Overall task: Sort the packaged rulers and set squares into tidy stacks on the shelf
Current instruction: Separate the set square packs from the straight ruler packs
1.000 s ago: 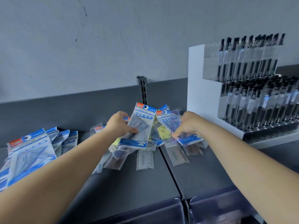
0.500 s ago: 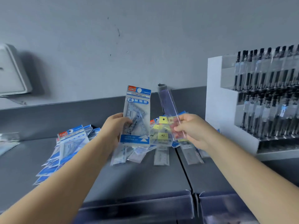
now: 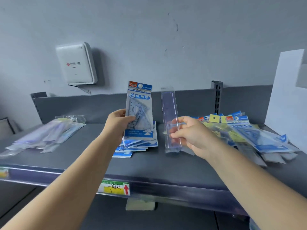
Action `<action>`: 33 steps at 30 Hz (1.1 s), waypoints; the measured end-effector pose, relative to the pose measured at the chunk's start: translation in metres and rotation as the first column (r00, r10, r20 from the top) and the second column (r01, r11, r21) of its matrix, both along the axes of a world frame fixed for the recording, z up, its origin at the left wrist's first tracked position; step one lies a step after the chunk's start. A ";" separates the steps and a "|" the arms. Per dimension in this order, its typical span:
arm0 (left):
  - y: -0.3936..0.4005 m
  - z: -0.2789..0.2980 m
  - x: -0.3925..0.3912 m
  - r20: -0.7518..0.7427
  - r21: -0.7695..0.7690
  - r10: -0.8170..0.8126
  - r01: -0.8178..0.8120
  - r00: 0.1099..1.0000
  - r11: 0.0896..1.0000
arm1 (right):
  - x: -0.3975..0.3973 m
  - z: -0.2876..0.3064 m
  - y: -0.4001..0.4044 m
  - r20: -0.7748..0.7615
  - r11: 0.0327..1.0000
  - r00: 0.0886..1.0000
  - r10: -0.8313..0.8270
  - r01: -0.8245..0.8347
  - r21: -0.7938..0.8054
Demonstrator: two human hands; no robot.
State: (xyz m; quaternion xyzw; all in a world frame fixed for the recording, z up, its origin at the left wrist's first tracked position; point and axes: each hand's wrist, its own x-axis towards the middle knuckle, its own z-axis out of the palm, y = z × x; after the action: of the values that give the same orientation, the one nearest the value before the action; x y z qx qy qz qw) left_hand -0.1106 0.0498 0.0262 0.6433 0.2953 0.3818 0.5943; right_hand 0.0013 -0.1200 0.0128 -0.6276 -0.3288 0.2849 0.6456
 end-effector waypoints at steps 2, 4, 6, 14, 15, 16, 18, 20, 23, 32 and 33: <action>0.015 -0.002 0.003 -0.006 0.035 0.024 -0.023 1.000 0.999 | -0.006 0.003 0.014 -0.017 1.000 1.000 0.000 0.001 0.020; 0.031 -0.006 0.008 -0.051 0.109 0.059 -0.054 0.997 0.993 | -0.012 0.005 0.031 -0.021 1.000 1.000 -0.006 0.006 0.029; 0.051 -0.012 0.009 -0.106 0.204 0.110 -0.087 0.988 0.975 | -0.019 0.006 0.050 -0.008 1.000 1.000 -0.014 0.014 0.018; 0.144 -0.011 -0.039 -0.302 0.592 0.143 0.068 0.943 0.803 | -0.071 0.009 0.146 0.064 0.998 0.996 -0.067 0.066 0.014; 0.156 -0.010 -0.050 -0.361 0.644 0.162 0.120 0.918 0.755 | -0.081 0.011 0.161 0.065 0.997 0.995 -0.070 0.069 0.021; 0.168 -0.009 -0.060 -0.422 0.692 0.196 0.175 0.885 0.700 | -0.091 0.012 0.175 0.062 0.997 0.995 -0.077 0.075 0.026; 0.190 -0.005 -0.083 -0.499 0.766 0.279 0.266 0.821 0.586 | -0.112 0.013 0.203 0.056 0.995 0.994 -0.094 0.093 0.027; 0.213 -0.002 -0.105 -0.512 0.817 0.347 0.321 0.786 0.478 | -0.133 0.013 0.231 0.057 0.994 0.992 -0.111 0.110 0.019; 0.246 0.001 -0.137 -0.489 0.863 0.431 0.347 0.758 0.367 | -0.162 0.010 0.268 0.056 0.993 0.992 -0.116 0.116 0.004; 0.327 -0.013 -0.226 -0.492 0.871 0.613 0.346 0.618 0.349 | -0.225 0.009 0.349 0.123 0.997 0.992 -0.016 0.024 -0.067; 0.333 -0.015 -0.233 -0.495 0.869 0.622 0.342 0.606 0.359 | -0.229 0.009 0.357 0.128 0.998 0.992 -0.004 0.013 -0.069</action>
State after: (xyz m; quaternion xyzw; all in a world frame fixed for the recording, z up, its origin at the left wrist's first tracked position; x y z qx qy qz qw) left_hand -0.3437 0.3832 0.0112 0.9183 0.3155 0.2138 -0.1072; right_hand -0.2282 0.2367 0.0214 -0.6682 -0.3566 0.2526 0.6021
